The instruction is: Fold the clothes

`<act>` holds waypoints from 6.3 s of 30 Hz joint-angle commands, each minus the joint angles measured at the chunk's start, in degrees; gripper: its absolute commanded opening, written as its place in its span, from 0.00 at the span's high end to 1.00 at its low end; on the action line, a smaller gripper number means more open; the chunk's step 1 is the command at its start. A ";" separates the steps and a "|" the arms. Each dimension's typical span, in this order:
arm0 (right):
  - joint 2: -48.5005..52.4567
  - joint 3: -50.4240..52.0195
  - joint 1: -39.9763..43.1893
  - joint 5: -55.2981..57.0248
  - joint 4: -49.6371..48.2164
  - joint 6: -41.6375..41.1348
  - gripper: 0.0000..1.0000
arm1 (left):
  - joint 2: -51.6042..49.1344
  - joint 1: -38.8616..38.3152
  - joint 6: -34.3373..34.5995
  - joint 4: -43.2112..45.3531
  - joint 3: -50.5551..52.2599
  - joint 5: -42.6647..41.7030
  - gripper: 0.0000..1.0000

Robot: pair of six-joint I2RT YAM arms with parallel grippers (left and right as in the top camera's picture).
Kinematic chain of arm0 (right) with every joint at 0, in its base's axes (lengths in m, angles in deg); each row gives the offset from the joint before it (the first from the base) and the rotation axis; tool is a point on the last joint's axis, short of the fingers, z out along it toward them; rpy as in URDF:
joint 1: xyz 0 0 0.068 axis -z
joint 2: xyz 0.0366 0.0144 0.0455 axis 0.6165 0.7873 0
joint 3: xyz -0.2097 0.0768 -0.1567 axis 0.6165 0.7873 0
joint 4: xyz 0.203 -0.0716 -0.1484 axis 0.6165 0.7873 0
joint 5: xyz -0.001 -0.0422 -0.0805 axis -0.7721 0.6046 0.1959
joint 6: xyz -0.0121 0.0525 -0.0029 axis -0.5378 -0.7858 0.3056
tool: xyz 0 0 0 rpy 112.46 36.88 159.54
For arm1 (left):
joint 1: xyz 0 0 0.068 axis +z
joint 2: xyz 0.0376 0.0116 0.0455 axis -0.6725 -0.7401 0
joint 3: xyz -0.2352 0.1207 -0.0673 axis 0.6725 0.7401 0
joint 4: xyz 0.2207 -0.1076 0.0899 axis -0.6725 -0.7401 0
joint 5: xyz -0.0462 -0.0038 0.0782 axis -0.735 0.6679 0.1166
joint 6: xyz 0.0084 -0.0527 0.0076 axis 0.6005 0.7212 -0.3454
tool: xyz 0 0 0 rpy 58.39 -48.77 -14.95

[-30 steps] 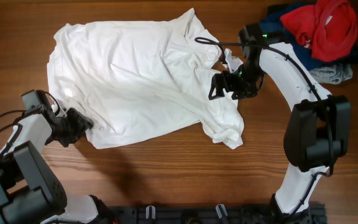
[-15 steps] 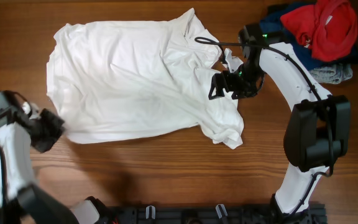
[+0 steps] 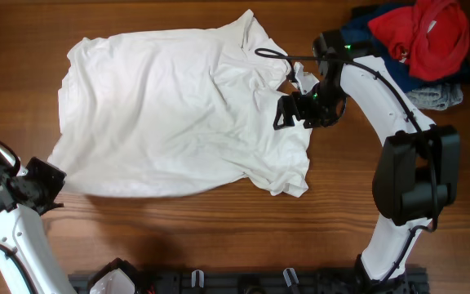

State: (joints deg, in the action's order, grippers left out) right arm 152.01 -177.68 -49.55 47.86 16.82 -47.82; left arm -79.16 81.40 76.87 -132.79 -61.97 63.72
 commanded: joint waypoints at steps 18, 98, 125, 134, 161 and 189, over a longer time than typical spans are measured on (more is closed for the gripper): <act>-1.18 -9.92 -0.02 4.17 -0.13 1.16 0.08 | 0.24 -2.60 -7.15 12.68 -1.01 -21.75 0.14; 12.68 -25.88 9.64 14.34 -38.10 -6.32 0.01 | -14.75 -29.55 -7.28 31.47 -1.01 -14.03 0.16; -14.14 -2.97 -9.22 21.05 15.82 -33.18 0.04 | -1.57 -13.46 -6.38 -4.46 -1.09 -12.90 0.00; -23.85 24.41 -12.63 17.11 -3.54 -42.34 0.04 | -3.69 -13.33 3.21 -1.92 4.76 -5.60 0.00; -23.82 31.95 -13.27 13.38 -15.41 -34.58 0.04 | -7.58 -13.33 17.09 26.49 24.96 4.39 0.09; -23.82 32.44 -13.27 11.63 -11.74 -40.41 0.05 | -17.00 -13.35 17.46 33.31 25.27 0.42 0.96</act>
State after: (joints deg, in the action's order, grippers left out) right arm 129.13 -145.68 -62.62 60.69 4.84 -85.90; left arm -94.39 67.95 94.16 -98.79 -38.63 67.19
